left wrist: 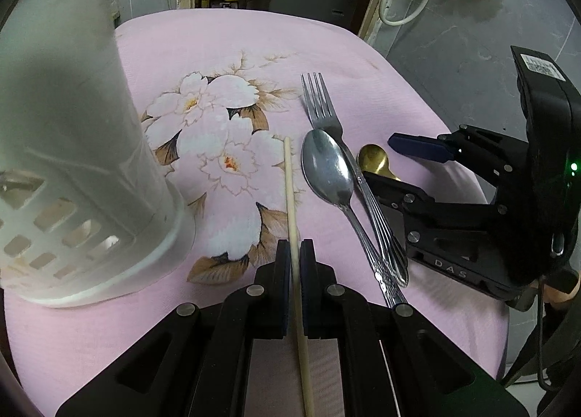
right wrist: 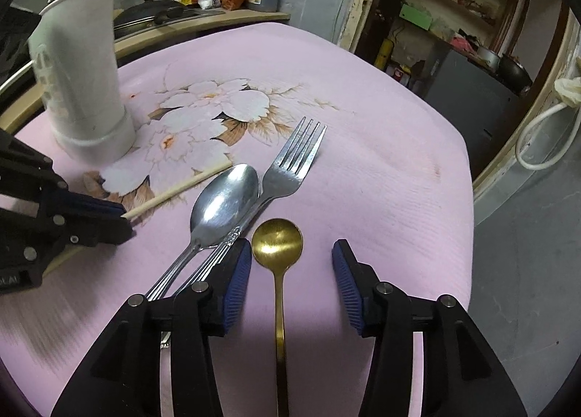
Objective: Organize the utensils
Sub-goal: 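Grasp the last wooden chopstick with the left tool while the right tool grasps the gold spoon, then lift the chopstick and gold spoon and carry both over the white basket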
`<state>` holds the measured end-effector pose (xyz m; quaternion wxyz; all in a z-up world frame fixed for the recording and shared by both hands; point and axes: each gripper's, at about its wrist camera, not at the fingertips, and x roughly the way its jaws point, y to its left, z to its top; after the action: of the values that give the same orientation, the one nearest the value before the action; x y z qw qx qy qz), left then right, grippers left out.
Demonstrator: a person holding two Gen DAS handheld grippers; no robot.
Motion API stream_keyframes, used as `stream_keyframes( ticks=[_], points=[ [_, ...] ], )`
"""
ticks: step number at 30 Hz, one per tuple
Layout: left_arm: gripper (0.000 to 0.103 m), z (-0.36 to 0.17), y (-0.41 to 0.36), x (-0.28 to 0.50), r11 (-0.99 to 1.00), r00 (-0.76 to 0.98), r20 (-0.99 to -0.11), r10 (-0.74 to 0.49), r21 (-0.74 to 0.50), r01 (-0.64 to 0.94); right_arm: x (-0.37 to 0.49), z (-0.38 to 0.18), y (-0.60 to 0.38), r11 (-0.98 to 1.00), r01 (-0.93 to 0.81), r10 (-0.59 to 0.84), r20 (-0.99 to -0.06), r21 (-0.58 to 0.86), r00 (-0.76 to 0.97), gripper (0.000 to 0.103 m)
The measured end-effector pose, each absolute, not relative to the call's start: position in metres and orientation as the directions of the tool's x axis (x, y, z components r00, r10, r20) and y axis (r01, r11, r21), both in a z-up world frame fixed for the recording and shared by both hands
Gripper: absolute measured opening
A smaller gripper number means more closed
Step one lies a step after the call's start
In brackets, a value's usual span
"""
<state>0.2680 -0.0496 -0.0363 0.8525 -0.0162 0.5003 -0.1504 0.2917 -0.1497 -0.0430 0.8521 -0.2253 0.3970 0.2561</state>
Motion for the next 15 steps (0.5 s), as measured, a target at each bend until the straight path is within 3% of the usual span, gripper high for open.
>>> stream_keyframes(
  ticks=[5,10,15],
  points=[
    [0.004,-0.035,-0.053,0.271,0.956,0.451,-0.854,-0.259,-0.162,0.243,0.291,-0.043,-0.150,0.768,-0.616,0.259,-0.794,-0.176,0.550,0.039],
    [0.004,-0.033,-0.054,0.279,0.956,0.426,-0.868,-0.255,-0.161,0.244,0.291,-0.042,-0.154,0.780,-0.599,0.250,-0.788,-0.181,0.563,0.022],
    [0.003,-0.033,-0.053,0.275,0.957,0.451,-0.856,-0.253,-0.154,0.245,0.289,-0.040,-0.155,0.784,-0.594,0.259,-0.774,-0.181,0.578,0.021]
  ],
)
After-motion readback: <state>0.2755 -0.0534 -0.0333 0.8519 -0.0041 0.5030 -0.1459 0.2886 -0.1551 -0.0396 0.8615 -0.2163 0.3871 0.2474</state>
